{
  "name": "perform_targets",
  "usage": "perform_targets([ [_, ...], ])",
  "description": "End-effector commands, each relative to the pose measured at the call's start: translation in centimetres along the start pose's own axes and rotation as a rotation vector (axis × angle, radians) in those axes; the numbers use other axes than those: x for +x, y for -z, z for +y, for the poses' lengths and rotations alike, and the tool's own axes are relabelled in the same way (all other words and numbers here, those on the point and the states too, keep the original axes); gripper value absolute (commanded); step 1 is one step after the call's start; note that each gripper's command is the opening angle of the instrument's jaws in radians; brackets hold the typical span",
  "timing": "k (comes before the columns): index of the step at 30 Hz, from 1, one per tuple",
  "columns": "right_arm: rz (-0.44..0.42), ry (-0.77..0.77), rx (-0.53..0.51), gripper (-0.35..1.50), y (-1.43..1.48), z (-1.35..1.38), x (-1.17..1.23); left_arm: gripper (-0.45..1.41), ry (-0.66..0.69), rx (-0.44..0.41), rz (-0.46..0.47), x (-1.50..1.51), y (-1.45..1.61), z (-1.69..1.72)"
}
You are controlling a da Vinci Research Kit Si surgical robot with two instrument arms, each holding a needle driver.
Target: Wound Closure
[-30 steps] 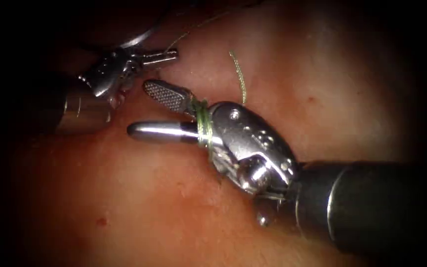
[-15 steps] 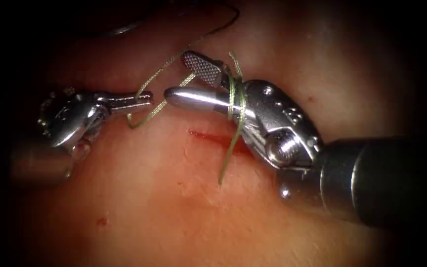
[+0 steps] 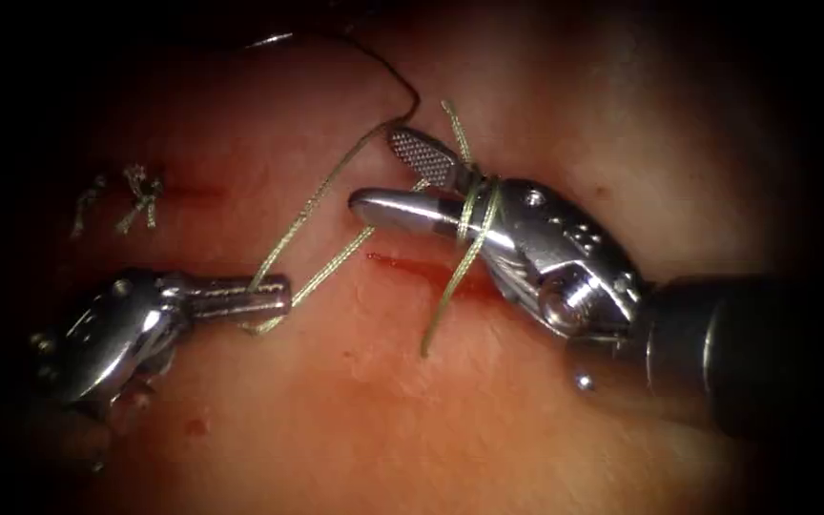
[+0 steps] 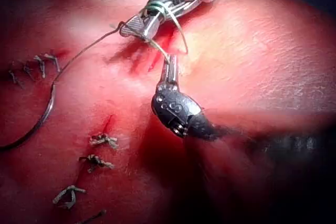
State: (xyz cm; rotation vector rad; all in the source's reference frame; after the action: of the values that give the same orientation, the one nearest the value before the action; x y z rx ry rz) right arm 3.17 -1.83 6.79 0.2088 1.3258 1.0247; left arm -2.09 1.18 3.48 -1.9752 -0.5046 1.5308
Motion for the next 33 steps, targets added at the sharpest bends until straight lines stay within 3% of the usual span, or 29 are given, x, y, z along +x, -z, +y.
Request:
perform_targets([
  [1, -0.021, 0.000, -0.020, 0.46, -0.04, 0.05, -0.10, -0.45, -0.001, 0.002, 0.003, -0.08, -0.03, 0.00],
  [7, -0.060, -0.003, -0.095, 0.48, 0.05, 0.09, -0.15, -0.45, 0.004, 0.005, 0.003, -0.08, -0.03, 0.03],
  [21, -0.047, -0.020, -0.218, 0.58, 0.16, 0.17, -0.07, -0.45, -0.002, 0.012, 0.008, -0.15, -0.15, -0.11],
  [33, -0.105, 0.044, -0.337, 0.69, 0.11, 0.30, -0.09, -0.45, -0.001, 0.012, 0.009, -0.13, -0.16, -0.35],
])
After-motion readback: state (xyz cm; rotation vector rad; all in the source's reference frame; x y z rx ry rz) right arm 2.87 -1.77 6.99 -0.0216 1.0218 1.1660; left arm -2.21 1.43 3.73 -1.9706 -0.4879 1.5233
